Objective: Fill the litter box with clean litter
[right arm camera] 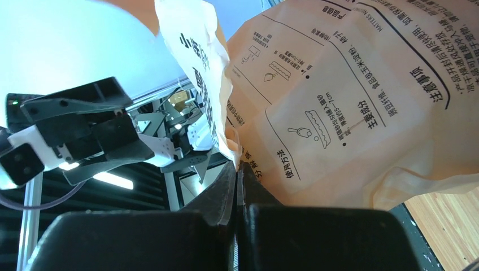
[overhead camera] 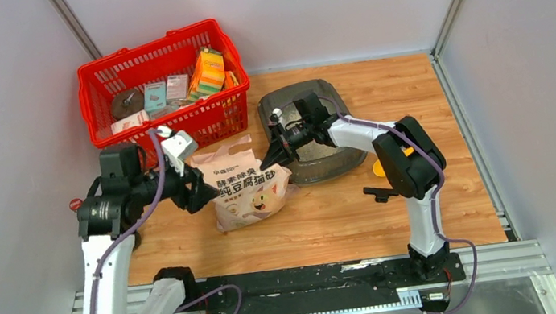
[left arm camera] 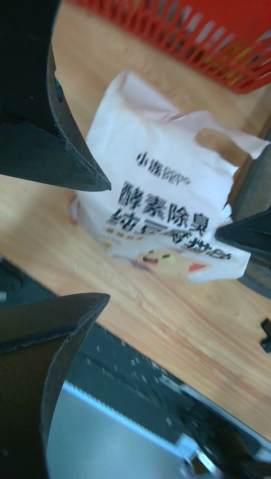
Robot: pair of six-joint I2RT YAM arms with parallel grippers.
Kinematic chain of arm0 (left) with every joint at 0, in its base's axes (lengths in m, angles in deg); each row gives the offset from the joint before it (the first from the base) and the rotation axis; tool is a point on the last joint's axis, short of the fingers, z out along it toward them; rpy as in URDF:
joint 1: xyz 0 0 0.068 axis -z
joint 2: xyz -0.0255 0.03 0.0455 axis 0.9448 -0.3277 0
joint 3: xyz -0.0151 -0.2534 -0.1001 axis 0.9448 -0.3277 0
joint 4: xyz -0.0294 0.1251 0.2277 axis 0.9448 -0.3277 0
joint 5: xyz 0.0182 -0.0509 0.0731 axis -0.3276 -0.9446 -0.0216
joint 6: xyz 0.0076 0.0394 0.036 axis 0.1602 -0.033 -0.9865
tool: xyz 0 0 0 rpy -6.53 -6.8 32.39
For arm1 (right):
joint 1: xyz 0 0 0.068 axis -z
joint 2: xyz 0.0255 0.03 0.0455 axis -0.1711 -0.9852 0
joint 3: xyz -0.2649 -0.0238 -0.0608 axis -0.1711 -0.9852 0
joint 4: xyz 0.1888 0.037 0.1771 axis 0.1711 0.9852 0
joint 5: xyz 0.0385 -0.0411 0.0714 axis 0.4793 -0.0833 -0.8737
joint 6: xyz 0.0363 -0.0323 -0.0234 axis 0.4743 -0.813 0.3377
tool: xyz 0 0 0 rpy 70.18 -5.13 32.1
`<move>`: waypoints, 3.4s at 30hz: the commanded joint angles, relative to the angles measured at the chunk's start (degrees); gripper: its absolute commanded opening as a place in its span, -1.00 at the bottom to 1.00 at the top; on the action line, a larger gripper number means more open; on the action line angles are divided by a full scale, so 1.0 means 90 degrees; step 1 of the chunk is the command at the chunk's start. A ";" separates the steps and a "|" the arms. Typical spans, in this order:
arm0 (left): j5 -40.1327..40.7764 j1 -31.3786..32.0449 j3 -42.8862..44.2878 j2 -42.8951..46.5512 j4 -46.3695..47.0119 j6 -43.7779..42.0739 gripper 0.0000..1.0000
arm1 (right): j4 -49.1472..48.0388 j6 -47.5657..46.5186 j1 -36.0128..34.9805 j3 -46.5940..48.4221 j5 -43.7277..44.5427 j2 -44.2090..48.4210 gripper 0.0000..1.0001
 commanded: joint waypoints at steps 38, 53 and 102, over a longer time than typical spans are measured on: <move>0.1472 0.2563 -0.1517 -0.1646 0.2288 -0.3057 -0.92 | 0.0225 -0.0471 0.0519 -0.0025 -0.0038 0.0567 -0.98; 0.0943 0.2563 -0.2670 -0.0727 0.4818 0.0264 -1.00 | 0.2644 -1.0185 0.0101 0.0284 0.3563 0.3298 0.30; 0.0261 0.1479 -0.2982 -0.0727 0.4897 0.1525 -1.00 | 0.1582 -1.2983 -0.1316 -0.1313 0.4317 0.2453 -0.19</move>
